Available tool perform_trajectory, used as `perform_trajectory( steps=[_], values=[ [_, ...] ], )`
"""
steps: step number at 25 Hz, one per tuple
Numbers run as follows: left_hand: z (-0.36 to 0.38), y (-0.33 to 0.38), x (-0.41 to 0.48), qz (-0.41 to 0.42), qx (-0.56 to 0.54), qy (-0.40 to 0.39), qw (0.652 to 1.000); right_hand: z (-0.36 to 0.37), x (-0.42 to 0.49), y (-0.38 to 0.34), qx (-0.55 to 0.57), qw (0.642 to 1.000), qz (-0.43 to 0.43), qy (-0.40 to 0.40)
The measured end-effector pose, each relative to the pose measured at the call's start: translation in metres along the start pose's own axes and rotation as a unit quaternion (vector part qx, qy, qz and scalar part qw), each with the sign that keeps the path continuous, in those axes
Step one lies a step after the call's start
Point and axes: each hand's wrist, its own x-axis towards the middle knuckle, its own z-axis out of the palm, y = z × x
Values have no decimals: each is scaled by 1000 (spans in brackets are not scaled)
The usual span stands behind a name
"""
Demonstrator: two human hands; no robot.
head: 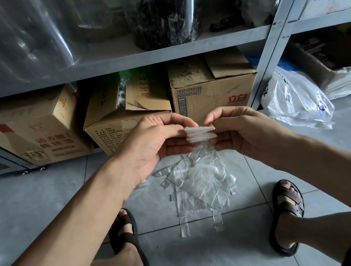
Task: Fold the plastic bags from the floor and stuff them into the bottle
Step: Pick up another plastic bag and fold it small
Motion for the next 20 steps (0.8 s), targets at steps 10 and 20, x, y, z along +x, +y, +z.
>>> perform_trajectory(
  steps=[10, 20],
  values=[
    [0, 3, -3, 3, -6, -13, 1000, 2, 0, -2, 16, 1000, 11, -9],
    [-4, 2, -1, 15, 22, -1, 1000, 3, 0, -1, -25, 999, -21, -17]
  ],
)
